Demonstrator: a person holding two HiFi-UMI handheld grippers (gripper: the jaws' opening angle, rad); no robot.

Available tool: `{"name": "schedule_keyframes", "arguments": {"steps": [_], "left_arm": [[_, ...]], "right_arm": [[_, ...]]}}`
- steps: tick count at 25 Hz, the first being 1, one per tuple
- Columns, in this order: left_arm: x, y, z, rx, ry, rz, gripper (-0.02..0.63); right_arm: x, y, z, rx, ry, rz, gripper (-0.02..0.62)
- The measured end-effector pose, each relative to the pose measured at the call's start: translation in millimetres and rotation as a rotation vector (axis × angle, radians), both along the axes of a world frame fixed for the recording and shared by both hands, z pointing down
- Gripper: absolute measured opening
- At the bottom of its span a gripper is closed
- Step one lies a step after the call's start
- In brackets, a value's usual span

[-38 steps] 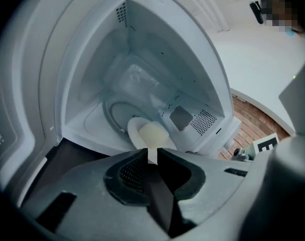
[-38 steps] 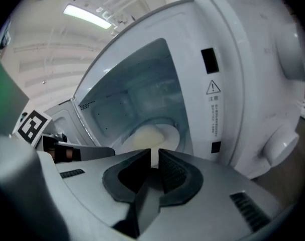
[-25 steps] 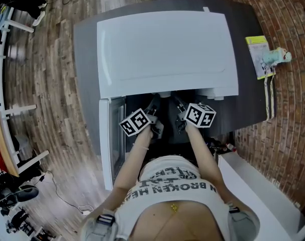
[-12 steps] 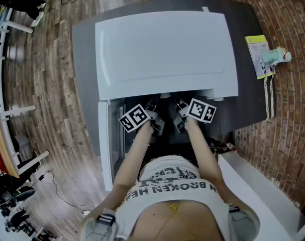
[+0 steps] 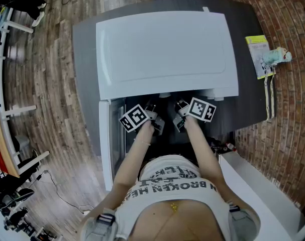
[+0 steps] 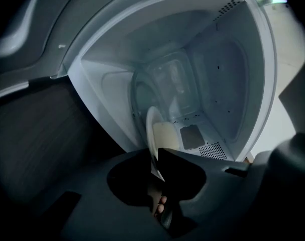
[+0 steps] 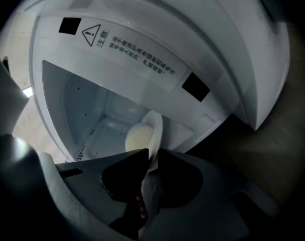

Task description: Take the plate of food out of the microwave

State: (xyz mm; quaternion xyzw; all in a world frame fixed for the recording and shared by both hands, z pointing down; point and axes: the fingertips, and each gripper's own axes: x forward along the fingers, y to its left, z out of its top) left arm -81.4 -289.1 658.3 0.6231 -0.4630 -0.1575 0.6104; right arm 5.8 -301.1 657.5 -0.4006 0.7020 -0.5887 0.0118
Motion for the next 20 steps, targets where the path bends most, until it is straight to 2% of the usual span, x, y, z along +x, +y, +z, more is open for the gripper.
{"name": "schedule_keyframes", "arguments": {"steps": [6,20], "left_arm": [[0.5,1.7,-1.1,0.005,0.027,-0.009,0.046],[0.4,10.6,-8.8,0.031,0.031,0.002,0.046]], "right_arm": [[0.9,1.1,-1.6,0.012,-0.004,0.000,0.057],[0.2,9.1,-8.4,0.033,-0.011,-0.009,0.057]]}}
